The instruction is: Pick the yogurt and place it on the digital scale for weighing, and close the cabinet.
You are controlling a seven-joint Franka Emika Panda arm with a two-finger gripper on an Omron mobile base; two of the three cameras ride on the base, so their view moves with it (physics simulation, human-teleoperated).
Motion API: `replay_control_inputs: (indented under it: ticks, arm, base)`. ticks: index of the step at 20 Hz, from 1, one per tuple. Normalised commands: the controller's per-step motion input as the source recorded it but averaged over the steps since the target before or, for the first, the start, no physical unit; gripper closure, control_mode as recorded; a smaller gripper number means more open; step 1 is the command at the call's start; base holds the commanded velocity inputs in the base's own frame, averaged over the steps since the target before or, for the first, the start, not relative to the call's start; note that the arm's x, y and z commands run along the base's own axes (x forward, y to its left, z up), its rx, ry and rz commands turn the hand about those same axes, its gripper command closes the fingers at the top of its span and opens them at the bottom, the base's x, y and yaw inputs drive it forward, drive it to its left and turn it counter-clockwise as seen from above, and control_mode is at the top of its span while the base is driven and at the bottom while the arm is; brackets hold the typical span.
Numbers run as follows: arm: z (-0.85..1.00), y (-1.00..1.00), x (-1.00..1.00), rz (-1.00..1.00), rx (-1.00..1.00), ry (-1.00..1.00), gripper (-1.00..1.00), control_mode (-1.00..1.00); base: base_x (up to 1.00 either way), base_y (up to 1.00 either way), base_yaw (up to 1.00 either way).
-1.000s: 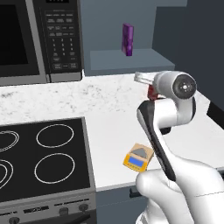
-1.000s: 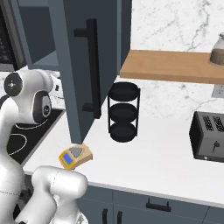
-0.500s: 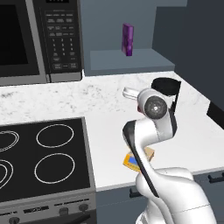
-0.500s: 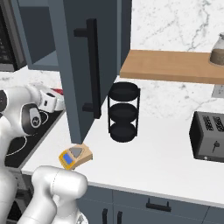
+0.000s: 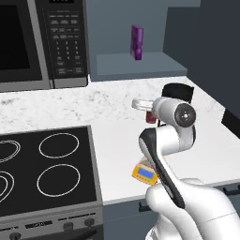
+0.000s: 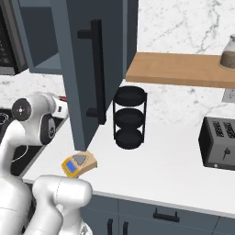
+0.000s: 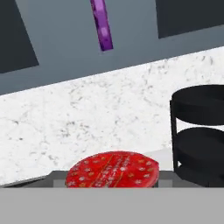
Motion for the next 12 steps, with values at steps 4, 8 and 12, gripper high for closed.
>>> replay_control_inputs:
  ticks: [4,8,12]
  arm:
    - [-0.73,0.05,0.54,0.42,0.02,-0.11,1.0,-1.0]
    - [-0.66,0.29,0.36,0.35,0.07,-0.15,1.0,-1.0]
    - [-0.34,0.47,0.21,0.24,0.01,-0.11,1.0,-1.0]
  base:
    - [0.0,0.0,0.0]
    - [0.0,0.0,0.0]
    - [0.0,0.0,0.0]
